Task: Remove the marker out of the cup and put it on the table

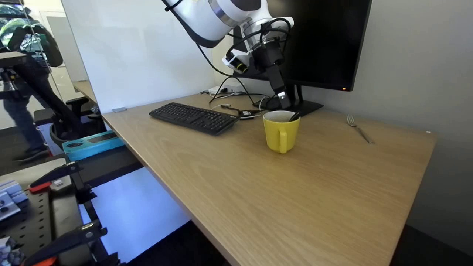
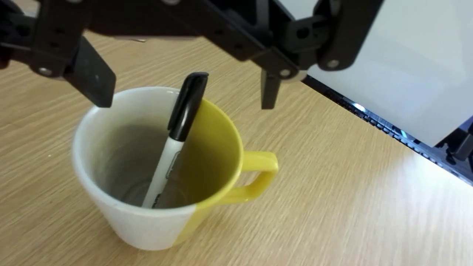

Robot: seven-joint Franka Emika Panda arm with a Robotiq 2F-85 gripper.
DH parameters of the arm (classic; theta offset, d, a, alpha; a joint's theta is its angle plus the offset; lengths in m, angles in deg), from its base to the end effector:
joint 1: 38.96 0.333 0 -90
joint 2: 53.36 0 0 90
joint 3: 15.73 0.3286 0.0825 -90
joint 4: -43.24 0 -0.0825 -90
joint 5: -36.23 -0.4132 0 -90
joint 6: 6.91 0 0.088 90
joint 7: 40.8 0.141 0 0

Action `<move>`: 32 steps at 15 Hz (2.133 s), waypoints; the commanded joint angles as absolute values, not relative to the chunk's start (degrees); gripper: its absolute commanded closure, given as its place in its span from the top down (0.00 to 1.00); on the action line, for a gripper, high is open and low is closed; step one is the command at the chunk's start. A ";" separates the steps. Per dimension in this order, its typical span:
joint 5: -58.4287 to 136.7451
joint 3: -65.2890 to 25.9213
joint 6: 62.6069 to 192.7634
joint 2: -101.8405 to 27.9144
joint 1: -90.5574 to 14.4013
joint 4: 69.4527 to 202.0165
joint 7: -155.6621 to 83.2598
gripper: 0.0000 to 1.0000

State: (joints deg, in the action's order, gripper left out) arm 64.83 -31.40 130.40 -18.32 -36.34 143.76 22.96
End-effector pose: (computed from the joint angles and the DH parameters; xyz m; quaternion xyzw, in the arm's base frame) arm 0.6841 -0.1613 0.1982 0.8679 -0.4310 0.1194 0.2160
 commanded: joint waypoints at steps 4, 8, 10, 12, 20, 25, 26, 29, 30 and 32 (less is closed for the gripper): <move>64.57 -34.16 131.61 -15.90 -35.95 140.84 23.55 1.00; 64.39 -34.07 131.61 -15.80 -35.84 140.67 23.28 0.75; 64.43 -34.05 131.72 -15.89 -35.66 140.82 23.34 0.68; 64.54 -34.05 131.94 -15.93 -35.42 141.04 23.47 0.53; 64.62 -34.26 133.66 -13.99 -35.04 141.74 23.67 0.01; 65.34 -35.00 135.55 -15.13 -34.21 143.16 24.41 0.04; 65.45 -35.14 135.82 -15.45 -34.04 143.50 24.58 0.04; 66.19 -36.08 136.86 -16.87 -33.02 144.89 25.50 0.04; 66.54 -36.51 137.45 -17.72 -32.54 145.62 25.90 0.04; 67.21 -37.35 138.25 -19.84 -31.42 147.24 26.82 0.04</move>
